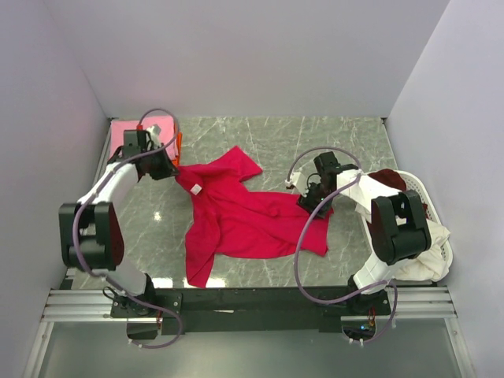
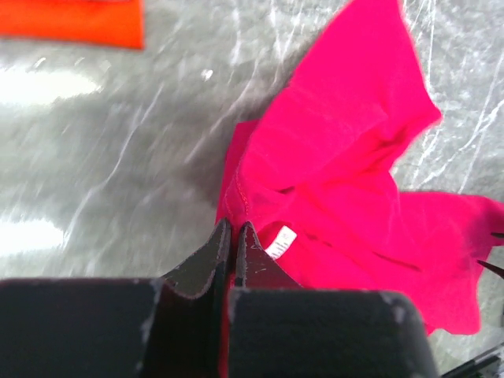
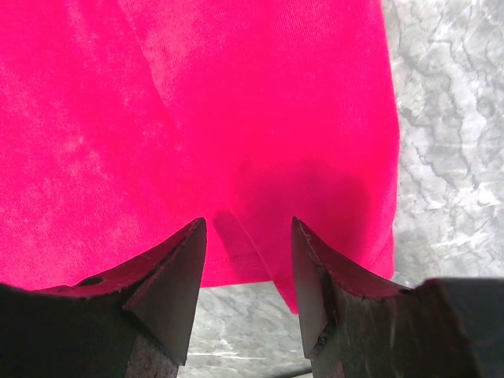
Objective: Fold and stack the t-shirts
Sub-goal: Flatten the tshirt out
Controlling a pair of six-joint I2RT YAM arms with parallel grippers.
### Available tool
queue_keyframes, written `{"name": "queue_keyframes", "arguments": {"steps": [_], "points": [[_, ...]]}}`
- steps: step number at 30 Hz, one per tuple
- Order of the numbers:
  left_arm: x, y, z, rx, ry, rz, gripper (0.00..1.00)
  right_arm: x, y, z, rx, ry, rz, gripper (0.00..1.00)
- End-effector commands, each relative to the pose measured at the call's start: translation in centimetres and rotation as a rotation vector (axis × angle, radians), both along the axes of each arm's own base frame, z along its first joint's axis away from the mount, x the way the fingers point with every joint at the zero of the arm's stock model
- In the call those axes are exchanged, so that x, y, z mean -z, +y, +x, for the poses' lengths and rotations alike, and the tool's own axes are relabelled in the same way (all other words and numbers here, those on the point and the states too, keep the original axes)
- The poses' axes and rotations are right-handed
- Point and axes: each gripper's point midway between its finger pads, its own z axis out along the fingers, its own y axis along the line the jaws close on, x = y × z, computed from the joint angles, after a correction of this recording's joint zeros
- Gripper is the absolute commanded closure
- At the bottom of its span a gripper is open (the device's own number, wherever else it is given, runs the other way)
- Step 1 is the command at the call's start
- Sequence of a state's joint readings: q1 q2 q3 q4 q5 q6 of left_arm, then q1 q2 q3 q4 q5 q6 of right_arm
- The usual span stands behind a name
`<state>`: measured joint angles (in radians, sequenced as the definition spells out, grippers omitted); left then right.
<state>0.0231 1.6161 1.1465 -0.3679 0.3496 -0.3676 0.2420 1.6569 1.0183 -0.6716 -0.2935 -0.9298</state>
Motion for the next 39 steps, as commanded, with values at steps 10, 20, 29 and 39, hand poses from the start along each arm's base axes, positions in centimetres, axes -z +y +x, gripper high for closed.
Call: {"name": "queue_keyframes", "arguments": {"steps": [10,20,29,39], "points": [[-3.1,1.5,-6.8,-0.113,-0.085,-0.085,0.99,0.2,0.2,1.7,-0.016,-0.020,-0.017,0.50],[-5.3,1.9,-10.0,-0.199,-0.158,-0.139,0.99,-1.8,0.5,3.0,0.023,-0.086,0.006,0.82],[-5.4,2.4,-11.3,-0.272,-0.155,-0.182,0.99,-6.5,0.6,7.1,0.116,-0.224,0.022,0.99],[-5.0,3.5,-14.2,-0.508,-0.093,-0.252,1.00,-13.9,0.9,22.9,0.420,-0.513,0.030,1.00]]}}
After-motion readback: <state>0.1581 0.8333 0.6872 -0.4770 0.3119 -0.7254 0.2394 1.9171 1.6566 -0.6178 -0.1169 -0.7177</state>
